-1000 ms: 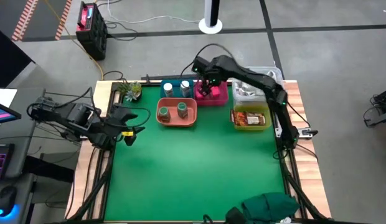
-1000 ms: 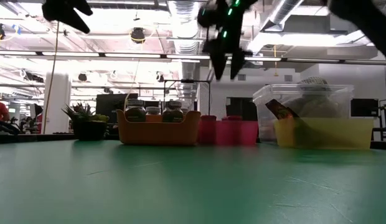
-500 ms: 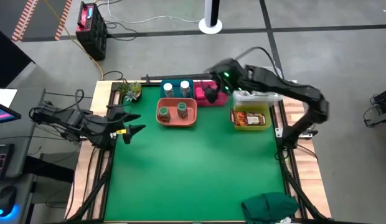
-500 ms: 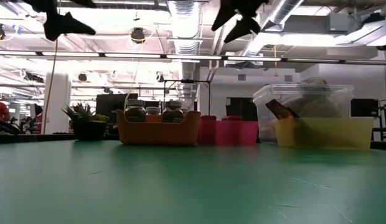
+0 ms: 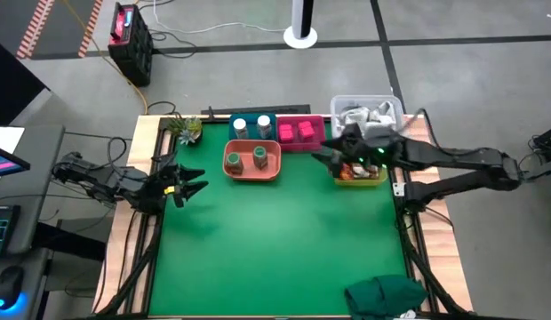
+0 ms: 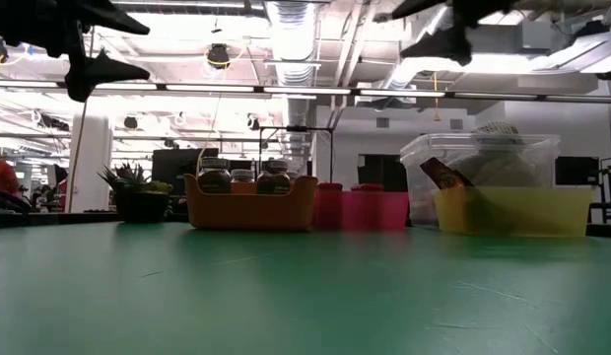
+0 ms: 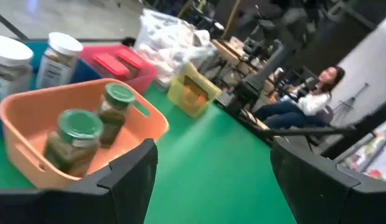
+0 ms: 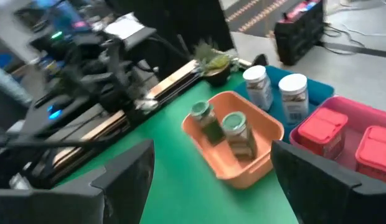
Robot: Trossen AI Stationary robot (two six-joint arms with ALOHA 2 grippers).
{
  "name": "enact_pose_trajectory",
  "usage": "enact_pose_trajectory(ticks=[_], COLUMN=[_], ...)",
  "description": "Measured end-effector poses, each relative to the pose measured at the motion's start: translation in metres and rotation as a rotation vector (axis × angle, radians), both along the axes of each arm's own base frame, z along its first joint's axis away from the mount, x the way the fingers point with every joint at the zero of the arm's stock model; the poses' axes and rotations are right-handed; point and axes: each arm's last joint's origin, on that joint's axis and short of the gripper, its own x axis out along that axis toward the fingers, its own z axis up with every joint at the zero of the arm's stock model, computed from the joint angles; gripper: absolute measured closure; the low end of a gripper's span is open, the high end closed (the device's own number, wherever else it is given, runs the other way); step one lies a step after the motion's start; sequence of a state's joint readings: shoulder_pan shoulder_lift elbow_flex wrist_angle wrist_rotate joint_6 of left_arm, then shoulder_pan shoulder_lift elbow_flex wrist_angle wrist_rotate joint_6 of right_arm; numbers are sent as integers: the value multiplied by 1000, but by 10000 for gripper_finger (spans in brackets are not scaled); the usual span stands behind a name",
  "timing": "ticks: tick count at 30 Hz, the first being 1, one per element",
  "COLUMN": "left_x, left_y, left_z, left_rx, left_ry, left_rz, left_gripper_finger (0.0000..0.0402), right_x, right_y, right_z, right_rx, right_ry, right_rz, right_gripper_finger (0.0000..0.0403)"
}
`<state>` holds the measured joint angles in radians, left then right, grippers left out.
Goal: Sort spices by type
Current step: Return to Home Position
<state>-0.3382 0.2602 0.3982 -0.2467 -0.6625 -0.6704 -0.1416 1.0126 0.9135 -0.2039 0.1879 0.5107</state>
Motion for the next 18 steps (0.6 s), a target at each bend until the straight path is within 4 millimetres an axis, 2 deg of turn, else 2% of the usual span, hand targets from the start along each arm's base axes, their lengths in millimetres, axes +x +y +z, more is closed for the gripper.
enact_pose_trajectory(ticks=[6, 13, 18], left_x=[-4, -4, -4], left_y=[4, 4, 4], left_z=[0, -4, -8], left_rx=[93, 160, 77], left_ry=[16, 76, 81], left_rz=[90, 91, 99], left_gripper_finger=[127, 131, 131], right_x=[-38, -70, -84], right_y=[11, 13, 14], right_z=[-26, -59, -76], right_rx=[-26, -23, -30], right_ry=[-49, -236, -277], right_rz=[17, 0, 0], right_gripper_finger=[58, 58, 58])
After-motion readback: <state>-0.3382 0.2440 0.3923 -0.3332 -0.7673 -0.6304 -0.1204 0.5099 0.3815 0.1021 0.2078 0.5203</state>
